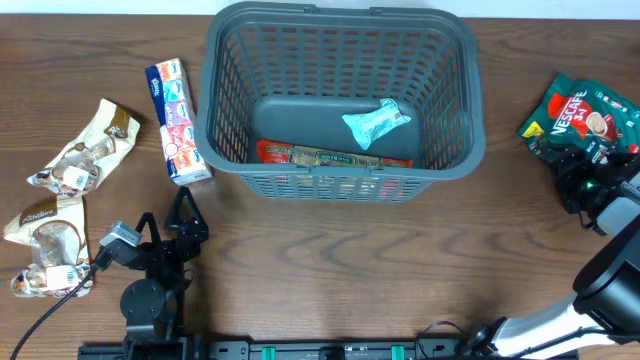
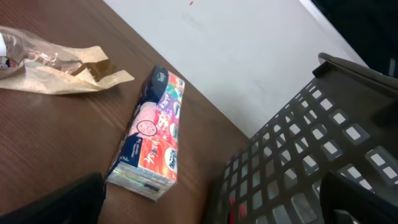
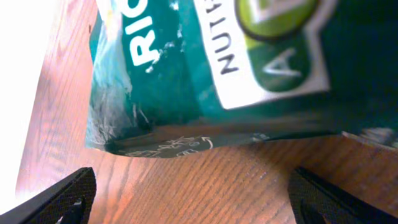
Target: Pack container
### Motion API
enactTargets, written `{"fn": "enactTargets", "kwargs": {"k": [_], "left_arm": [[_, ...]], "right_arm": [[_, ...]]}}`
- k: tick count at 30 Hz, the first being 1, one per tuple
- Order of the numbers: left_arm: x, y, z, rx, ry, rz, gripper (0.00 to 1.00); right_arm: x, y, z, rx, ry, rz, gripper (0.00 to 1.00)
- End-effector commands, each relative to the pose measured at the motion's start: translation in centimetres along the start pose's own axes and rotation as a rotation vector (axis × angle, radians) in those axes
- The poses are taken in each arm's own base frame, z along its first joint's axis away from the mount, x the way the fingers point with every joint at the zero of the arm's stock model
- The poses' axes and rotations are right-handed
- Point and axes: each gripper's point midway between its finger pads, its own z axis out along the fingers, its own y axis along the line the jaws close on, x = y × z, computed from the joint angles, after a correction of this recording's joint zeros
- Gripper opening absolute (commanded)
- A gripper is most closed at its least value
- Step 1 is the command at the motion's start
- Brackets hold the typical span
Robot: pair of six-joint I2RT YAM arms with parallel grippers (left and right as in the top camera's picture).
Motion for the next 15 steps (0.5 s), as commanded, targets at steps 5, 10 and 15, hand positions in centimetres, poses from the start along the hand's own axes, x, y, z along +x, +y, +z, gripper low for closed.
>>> {"fn": "enactTargets", "kwargs": {"k": [5,10,15], "left_arm": [[1.2,1.3,0.1,-0.041,0.030,0.012,0.98],[1.2,1.3,0.1,-0.041,0.030,0.012,0.99],[1.2,1.3,0.1,-0.041,0.030,0.012,0.99]], "right_arm": [[1.8,-3.1,0.2,0.128,0.023,0.108,0.99],[0.8,-1.9,-1.3,0.128,-0.019,0.161,0.99],[-0.6,-1.5,-4.1,0.228,-0.086,0.114,0.99]]}}
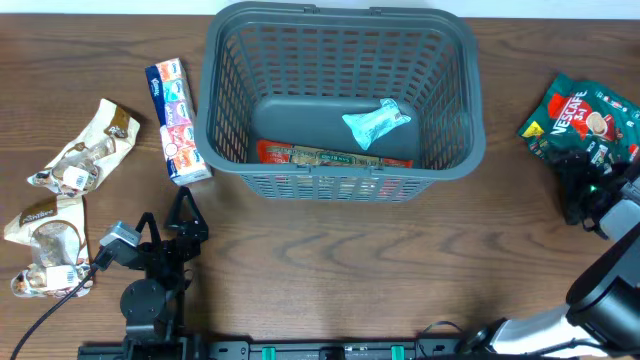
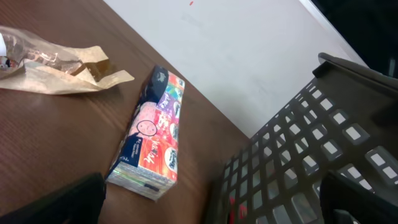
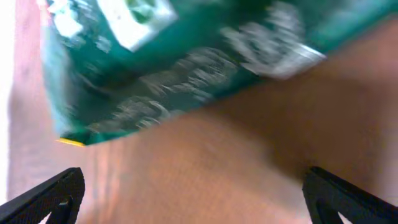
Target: Pack container
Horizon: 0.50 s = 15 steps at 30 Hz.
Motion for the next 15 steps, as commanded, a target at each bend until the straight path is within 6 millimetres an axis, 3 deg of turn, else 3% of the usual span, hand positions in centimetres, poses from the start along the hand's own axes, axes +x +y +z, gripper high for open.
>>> {"fn": "enactTargets", "kwargs": {"k": [1,10,15], "left_arm": [[1.2,1.3,0.1,-0.041,0.030,0.012,0.99],[1.2,1.3,0.1,-0.041,0.030,0.012,0.99],[1.2,1.3,0.1,-0.041,0.030,0.012,0.99]], "right_arm": [[-1.8,-0.4,-2.2,0.107,-0.094,-0.024,0.99],[-5.7,-2.3,-7.6,0.316,-0.149,-0.045,0.99],[-7.2,-5.4,-9.4,0.350,-0.181,0.053,0.99]]}}
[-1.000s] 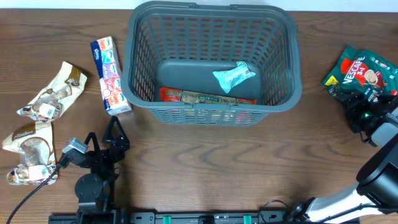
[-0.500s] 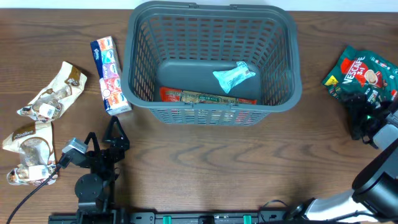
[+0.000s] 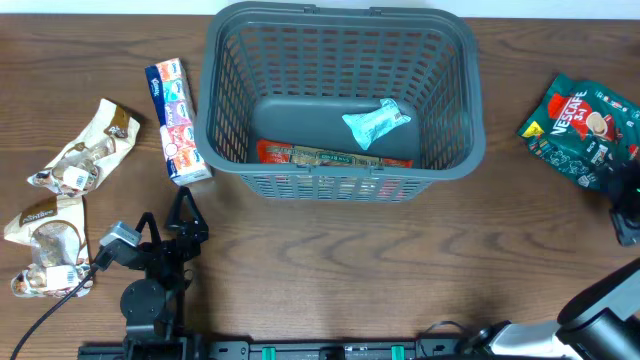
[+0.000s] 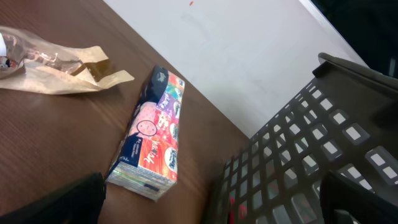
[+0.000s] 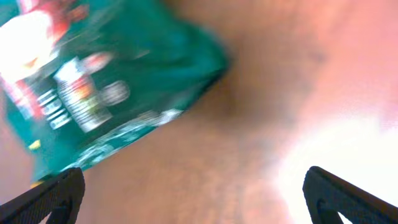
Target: Pack container
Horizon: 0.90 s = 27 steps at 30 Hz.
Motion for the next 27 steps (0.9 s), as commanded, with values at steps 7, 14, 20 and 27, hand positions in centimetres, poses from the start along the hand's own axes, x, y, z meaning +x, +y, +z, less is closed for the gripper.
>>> {"fn": "enactTargets", "kwargs": {"k": [7,14,20,27], "left_arm": [[1.2,1.3,0.1,-0.041,0.030,0.012,0.99],[1.2,1.3,0.1,-0.041,0.030,0.012,0.99],[1.2,1.3,0.1,-0.041,0.030,0.012,0.99],[1.2,1.3,0.1,-0.041,0.030,0.012,0.99]], "right_arm": [[-3.7,-4.8,-1.3,0.058,-0.092,0.060,0.99],[-3.8,-5.7,-0.2,0.068,-0.079,0.076,0.99],[-2.0,-7.1,3.2,0.075,0.025,0.090,0.99],[-2.5,-5.4,4.2,-0.037,0.024,0.019,0.99]]}}
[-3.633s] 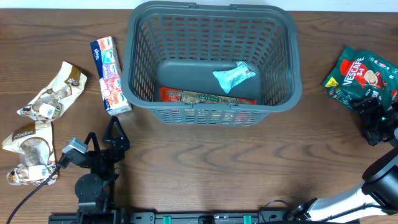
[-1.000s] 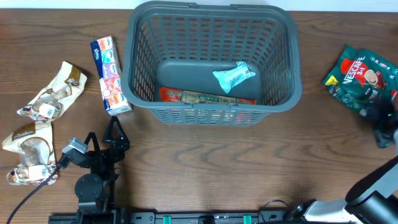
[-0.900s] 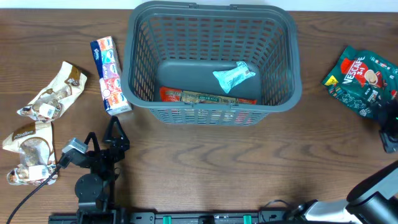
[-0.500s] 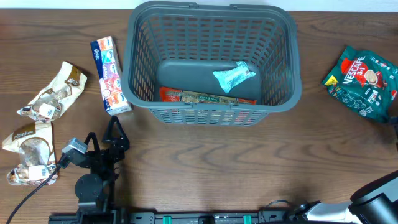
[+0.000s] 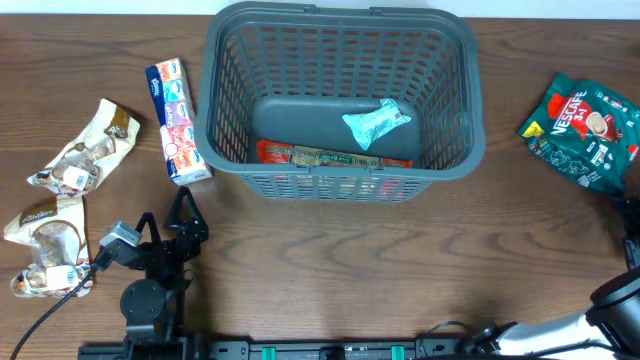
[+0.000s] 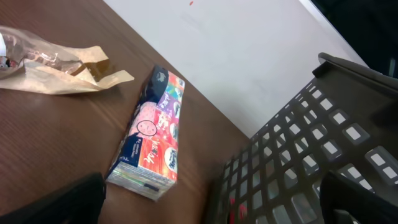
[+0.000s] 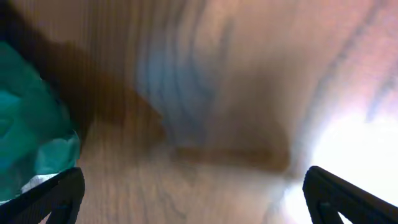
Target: Pack container
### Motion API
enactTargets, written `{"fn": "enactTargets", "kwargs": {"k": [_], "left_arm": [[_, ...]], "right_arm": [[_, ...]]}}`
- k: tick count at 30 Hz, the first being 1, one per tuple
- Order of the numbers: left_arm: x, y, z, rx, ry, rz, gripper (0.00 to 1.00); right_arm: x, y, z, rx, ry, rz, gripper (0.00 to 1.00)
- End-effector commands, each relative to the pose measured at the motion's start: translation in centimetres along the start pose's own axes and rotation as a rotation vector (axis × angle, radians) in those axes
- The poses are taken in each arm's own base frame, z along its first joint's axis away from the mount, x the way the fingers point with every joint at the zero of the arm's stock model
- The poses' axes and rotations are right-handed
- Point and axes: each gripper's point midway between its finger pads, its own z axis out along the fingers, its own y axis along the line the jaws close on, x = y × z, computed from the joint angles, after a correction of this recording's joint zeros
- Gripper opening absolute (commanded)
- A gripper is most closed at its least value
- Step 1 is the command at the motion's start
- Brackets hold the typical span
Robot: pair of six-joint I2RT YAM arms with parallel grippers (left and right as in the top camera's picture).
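Note:
A grey basket (image 5: 214, 100) stands at the middle back and holds a teal wrapper (image 5: 376, 122) and a flat red-and-green packet (image 5: 330, 155). Left of it lies a colourful tissue pack (image 5: 177, 122), seen in the left wrist view as tissue pack (image 6: 152, 137) beside the basket (image 6: 323, 137). A green Nescafe bag (image 5: 585, 122) lies at the far right. My left gripper (image 5: 180, 225) rests open near the front left. My right gripper (image 5: 630, 230) sits at the right edge, open (image 7: 196, 199), with only a sliver of the green bag (image 7: 31, 124) at its left.
Two beige snack bags (image 5: 85, 148) (image 5: 45, 245) lie at the far left; one beige bag (image 6: 56, 62) shows in the left wrist view. Bare wooden table (image 5: 400, 260) stretches in front of the basket. A cable runs by the left arm's base.
My right gripper has moved further from the Nescafe bag toward the table's right front edge; the bag now shows only at the left margin of its view. The left arm has not moved.
My right gripper stood open at the near edge of the Nescafe bag. At each later moment it was further from the bag, still open and empty. The bag stayed where it lay on the table. The left gripper and the basket's contents stayed unchanged.

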Motion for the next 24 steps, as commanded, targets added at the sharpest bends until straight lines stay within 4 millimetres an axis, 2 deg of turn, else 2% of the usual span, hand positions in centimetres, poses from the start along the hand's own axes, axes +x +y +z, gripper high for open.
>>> {"fn": "enactTargets", "kwargs": {"k": [1,6,24], "left_arm": [[1.2,1.3,0.1,-0.041,0.030,0.012,0.99],[1.2,1.3,0.1,-0.041,0.030,0.012,0.99],[1.2,1.3,0.1,-0.041,0.030,0.012,0.99]], "right_arm": [[-0.7,2.1,-0.4,-0.121,-0.011,-0.073,0.99],[-1.2,5.2,-1.1,-0.293,-0.028,-0.149,0.99],[-1.7,5.7,-1.2,-0.373,-0.031,-0.140,0.99]]}}
